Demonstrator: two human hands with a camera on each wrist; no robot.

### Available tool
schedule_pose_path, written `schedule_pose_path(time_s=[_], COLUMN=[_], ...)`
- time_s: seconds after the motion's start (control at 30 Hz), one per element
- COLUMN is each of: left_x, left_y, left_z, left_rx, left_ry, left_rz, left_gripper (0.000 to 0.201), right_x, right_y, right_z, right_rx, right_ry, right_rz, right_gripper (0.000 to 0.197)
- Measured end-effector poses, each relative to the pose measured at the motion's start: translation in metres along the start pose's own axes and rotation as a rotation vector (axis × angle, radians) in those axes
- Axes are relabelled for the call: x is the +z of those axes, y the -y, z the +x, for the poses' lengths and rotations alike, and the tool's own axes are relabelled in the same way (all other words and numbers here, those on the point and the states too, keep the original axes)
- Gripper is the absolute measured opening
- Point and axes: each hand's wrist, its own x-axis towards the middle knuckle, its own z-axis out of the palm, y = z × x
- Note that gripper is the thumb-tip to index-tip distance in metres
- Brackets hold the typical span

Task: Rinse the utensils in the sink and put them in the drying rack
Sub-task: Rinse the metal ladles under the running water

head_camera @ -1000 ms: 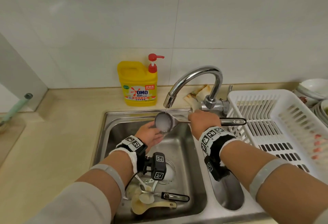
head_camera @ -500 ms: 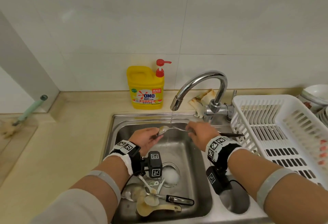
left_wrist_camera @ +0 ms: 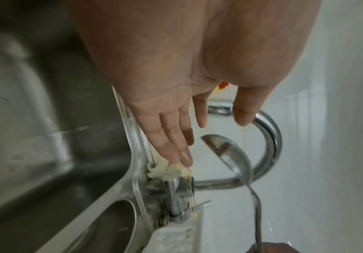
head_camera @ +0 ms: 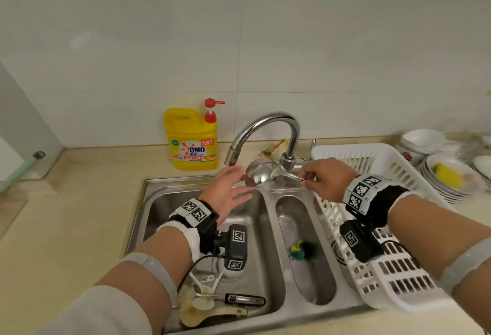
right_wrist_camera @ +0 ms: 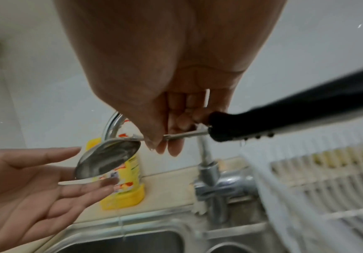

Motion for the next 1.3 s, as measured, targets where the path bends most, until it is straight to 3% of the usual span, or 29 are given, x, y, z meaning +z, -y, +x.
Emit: schedule_pose_path(time_s=[0.13, 0.27, 0.4, 0.57, 0.83, 1.07, 1.13, 1.23, 1.3], left_x=[0.049, 0.097, 0.145, 0.199, 0.236, 0.238, 0.235, 0.229, 0.222], left_y=[0.009, 0.031, 0.05, 0.063, 0.078, 0.081, 0.082, 0.083, 0.083], left_z=[0.008, 0.034, 0.055, 0.08, 0.092, 0.091, 0.092, 0.093, 0.091], left_rx=[0.018, 0.162, 0.276, 0.346, 0.379, 0.378, 0.372, 0.364, 0.365], left_ry=[0.027, 0.018, 0.049, 0.023, -0.073, -0.108, -0.11, -0.138, -0.16], left_rz=[0.307, 0.778, 1.218, 1.586, 1.802, 1.756, 1.735, 1.707, 1.682], left_gripper=[0.03, 0.011, 0.016, 0.024, 0.02, 0.02, 0.02, 0.02, 0.019], right_x=[-0.03, -0.036, -0.007, 0.035, 0.08, 0.099, 0.1, 0.096, 0.086], right_y=[-0.062, -0.124, -0.191, -0.257, -0.304, -0.312, -0.31, -0.307, -0.302], right_z=[-0.03, -0.048, -0.048, -0.042, -0.035, -0.024, -0.023, -0.024, -0.023], right_rx=[0.137, 0.269, 0.407, 0.51, 0.561, 0.575, 0.581, 0.579, 0.545], right_ry=[-0.069, -0.073, -0.006, 0.088, 0.143, 0.14, 0.122, 0.095, 0.057], right_rz=[0.008, -0.026, -0.005, 0.047, 0.078, 0.08, 0.08, 0.104, 0.174], right_gripper=[0.001, 0.007, 0.012, 0.021, 0.024, 0.021, 0.027, 0.054, 0.058])
